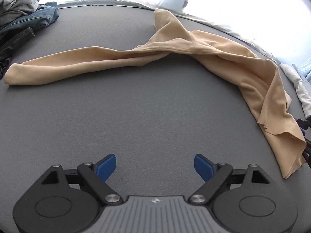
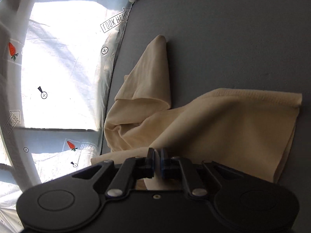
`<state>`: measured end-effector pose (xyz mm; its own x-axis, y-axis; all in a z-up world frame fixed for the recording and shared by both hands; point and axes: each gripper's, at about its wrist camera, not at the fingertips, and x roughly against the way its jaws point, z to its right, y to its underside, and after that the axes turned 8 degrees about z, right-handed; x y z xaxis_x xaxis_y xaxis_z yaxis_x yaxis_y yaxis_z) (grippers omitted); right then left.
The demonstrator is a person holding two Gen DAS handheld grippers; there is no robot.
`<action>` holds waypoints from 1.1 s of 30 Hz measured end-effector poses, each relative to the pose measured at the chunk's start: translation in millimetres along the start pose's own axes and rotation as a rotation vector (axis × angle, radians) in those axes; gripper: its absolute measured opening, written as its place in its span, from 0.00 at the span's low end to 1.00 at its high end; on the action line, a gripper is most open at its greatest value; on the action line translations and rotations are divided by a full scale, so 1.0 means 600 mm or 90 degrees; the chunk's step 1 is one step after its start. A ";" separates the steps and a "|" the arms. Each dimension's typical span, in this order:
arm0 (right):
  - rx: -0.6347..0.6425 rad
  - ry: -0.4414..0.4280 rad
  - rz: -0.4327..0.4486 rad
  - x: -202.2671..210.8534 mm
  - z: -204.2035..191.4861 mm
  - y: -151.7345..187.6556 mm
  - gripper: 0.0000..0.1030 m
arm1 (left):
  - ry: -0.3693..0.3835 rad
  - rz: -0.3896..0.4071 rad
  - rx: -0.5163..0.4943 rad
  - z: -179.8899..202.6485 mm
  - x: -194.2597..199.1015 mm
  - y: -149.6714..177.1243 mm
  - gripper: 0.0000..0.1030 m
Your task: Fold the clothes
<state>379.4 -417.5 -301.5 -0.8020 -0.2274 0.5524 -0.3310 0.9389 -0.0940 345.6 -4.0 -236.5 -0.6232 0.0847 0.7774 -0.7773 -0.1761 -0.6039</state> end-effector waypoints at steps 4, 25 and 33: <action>-0.003 0.004 -0.005 -0.015 0.025 0.009 0.03 | 0.045 0.005 -0.038 0.038 -0.022 -0.018 0.64; -0.123 -0.119 -0.051 -0.038 0.078 -0.016 0.01 | 0.312 -0.064 -0.066 0.234 -0.153 -0.106 0.36; -0.115 -0.124 -0.061 -0.053 0.077 -0.028 0.01 | 0.300 -0.062 -0.051 0.240 -0.173 -0.102 0.03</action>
<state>387.7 -438.0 -355.8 -0.8577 -0.3466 0.3799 -0.3304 0.9375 0.1094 470.2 -143.4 -255.3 -0.5038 0.5345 0.6786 -0.8267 -0.0703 -0.5583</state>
